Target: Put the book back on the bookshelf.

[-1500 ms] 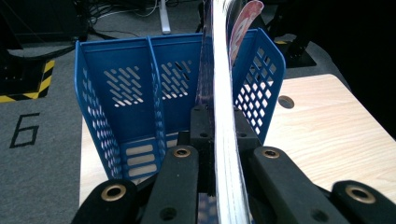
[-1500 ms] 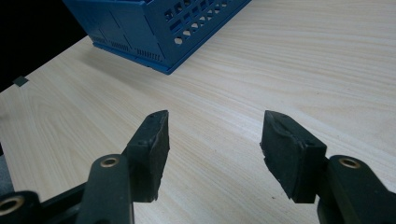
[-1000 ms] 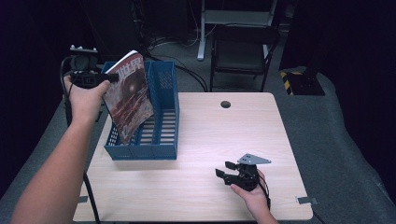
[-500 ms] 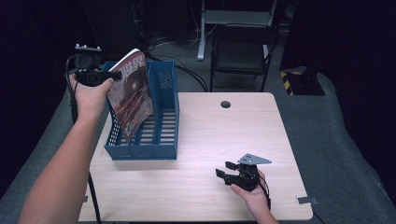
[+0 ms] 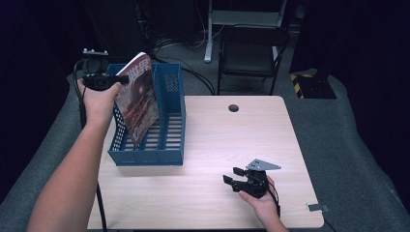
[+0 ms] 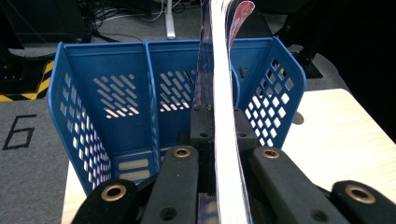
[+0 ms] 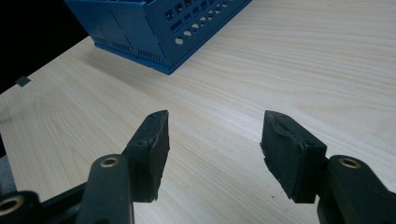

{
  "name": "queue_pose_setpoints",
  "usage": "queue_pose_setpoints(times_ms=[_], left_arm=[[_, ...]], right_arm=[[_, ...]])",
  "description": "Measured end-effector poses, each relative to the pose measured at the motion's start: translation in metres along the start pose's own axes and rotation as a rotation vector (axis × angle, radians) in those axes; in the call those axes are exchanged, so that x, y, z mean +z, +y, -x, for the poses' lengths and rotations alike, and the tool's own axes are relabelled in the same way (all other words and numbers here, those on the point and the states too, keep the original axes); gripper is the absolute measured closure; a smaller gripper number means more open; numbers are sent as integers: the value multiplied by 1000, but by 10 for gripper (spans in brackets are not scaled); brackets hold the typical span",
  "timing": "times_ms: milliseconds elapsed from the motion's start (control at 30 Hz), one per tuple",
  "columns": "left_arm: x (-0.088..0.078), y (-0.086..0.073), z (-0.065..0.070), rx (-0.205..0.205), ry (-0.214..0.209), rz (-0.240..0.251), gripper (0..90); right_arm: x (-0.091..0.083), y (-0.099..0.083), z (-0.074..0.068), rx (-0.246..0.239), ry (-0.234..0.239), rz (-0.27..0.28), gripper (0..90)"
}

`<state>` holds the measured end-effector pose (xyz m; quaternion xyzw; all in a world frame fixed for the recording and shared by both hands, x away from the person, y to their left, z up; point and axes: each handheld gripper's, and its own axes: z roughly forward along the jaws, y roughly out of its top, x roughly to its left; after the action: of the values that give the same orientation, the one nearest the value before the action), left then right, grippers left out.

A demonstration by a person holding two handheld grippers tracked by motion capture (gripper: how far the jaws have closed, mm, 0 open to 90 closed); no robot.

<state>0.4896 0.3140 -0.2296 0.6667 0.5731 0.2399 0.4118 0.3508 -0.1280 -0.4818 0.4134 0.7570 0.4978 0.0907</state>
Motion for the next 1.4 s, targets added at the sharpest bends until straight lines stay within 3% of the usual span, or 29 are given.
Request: queue_pose_setpoints(times_ms=[800, 1400], left_arm=[[23, -18, -2, -16, 5, -6, 841], [43, -43, -10, -32, 17, -35, 841]], right_arm=[[0, 0, 0, -3, 3, -1, 415], [0, 0, 0, -8, 5, -5, 414]])
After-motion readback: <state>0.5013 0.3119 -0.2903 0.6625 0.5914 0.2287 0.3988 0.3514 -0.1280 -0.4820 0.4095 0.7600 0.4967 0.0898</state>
